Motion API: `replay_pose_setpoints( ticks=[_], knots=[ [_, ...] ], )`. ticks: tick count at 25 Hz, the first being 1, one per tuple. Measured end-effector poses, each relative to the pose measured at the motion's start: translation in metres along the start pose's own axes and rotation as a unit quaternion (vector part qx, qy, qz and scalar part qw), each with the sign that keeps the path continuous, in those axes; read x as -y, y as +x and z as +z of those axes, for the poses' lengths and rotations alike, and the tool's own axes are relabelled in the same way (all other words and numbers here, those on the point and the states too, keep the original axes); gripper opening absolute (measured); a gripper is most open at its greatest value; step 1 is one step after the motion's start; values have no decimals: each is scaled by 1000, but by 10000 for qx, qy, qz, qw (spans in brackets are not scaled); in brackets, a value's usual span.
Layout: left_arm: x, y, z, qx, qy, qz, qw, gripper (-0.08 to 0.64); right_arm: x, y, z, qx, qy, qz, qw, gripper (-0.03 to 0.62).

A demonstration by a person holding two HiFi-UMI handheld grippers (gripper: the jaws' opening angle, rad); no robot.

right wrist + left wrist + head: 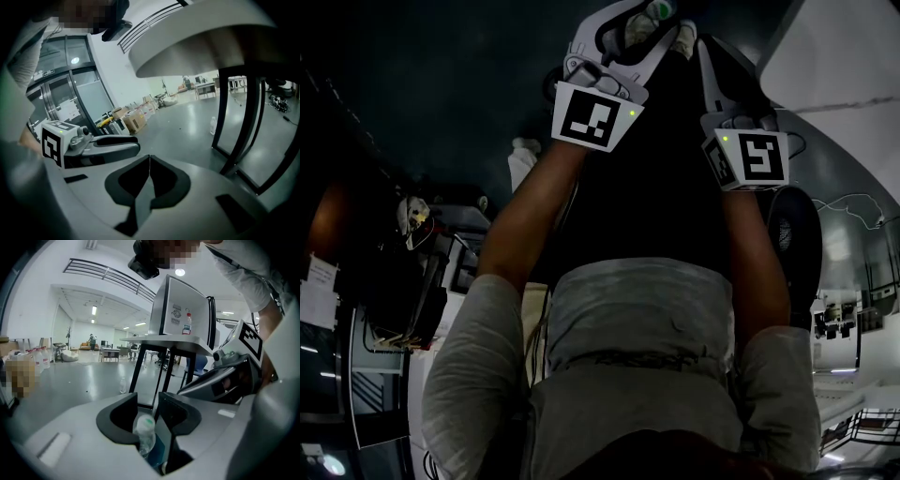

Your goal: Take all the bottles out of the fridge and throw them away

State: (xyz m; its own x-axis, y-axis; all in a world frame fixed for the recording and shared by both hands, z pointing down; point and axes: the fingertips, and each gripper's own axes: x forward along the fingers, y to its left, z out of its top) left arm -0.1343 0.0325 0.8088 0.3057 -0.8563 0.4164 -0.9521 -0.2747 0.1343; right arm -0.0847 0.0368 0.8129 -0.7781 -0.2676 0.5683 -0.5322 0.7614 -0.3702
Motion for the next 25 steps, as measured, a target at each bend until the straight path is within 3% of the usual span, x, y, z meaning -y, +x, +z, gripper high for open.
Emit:
replay_pose_setpoints(
  ticks=[4,14,25],
  knots=[
    [-3,-5,4,52,6,21,10000,149,-7,3,3,142,14,34,9999,9],
    [4,-24,46,158,118,146,9997,149,-41,-26,23,113,-586,478,9971,9],
    [5,-55,127,408,-17,363,9985,137,-64,-63,102,458,-797,677,9935,9]
  ],
)
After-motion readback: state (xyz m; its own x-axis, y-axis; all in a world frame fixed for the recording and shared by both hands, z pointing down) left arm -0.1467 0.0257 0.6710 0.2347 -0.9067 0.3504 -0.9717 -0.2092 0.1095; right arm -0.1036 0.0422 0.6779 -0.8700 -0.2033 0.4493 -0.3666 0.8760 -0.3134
